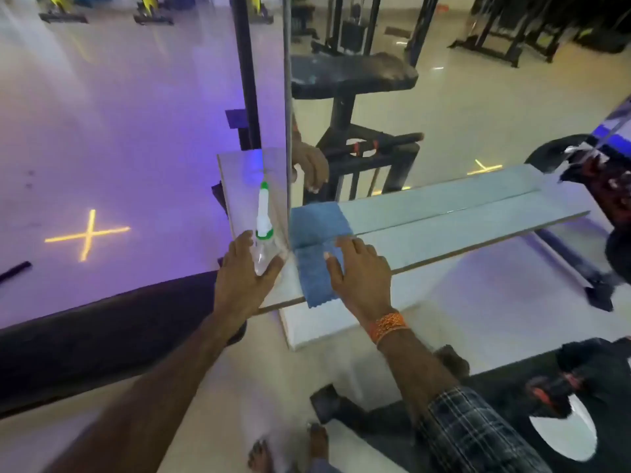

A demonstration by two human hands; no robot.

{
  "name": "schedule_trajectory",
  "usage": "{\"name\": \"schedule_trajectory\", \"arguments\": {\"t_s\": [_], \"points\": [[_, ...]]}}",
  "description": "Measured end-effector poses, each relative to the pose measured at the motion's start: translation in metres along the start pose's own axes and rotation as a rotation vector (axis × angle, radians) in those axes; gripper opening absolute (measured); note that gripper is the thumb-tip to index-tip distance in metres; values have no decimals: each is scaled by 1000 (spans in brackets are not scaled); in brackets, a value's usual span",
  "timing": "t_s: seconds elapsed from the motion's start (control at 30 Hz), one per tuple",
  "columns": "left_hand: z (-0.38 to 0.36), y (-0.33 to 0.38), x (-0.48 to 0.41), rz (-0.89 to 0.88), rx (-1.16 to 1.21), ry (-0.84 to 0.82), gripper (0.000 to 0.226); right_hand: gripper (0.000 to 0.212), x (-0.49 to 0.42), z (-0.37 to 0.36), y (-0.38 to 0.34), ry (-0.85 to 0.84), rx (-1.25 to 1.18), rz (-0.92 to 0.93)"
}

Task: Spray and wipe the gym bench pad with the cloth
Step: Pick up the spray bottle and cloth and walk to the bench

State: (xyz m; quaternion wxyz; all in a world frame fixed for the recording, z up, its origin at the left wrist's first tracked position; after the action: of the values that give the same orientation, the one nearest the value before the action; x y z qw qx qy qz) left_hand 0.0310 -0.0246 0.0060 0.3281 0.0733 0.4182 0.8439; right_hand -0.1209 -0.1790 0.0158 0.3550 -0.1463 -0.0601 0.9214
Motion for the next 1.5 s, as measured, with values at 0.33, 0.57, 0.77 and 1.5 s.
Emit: {"name": "schedule_trajectory", "arguments": {"t_s": [0.33, 0.57, 0.77, 1.5], "points": [[-22, 2, -46, 164, 338, 60, 36, 67, -39, -77, 36, -252, 48, -306], [-9, -10, -25, 189, 410, 163, 36, 31, -38, -78, 14, -327, -296, -209], [40, -52, 10, 361, 449, 320, 47, 22, 0, -75, -55, -405, -658, -120], [310, -375, 91, 626, 853, 436, 19, 25, 44, -231, -454, -858, -864, -277]]}}
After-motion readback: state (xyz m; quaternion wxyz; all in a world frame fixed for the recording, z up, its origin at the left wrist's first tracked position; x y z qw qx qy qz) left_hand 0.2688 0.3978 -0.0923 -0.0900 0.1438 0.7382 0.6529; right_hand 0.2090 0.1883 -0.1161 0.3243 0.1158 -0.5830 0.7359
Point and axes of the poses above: each hand's wrist, its own x-axis away from the middle knuckle, its own z-axis out of the back of the hand, y = z × x, the point moved 4 cm from there along -x, towards the middle knuckle, and after that the axes turned 4 degrees about x, right-handed, at the moved point
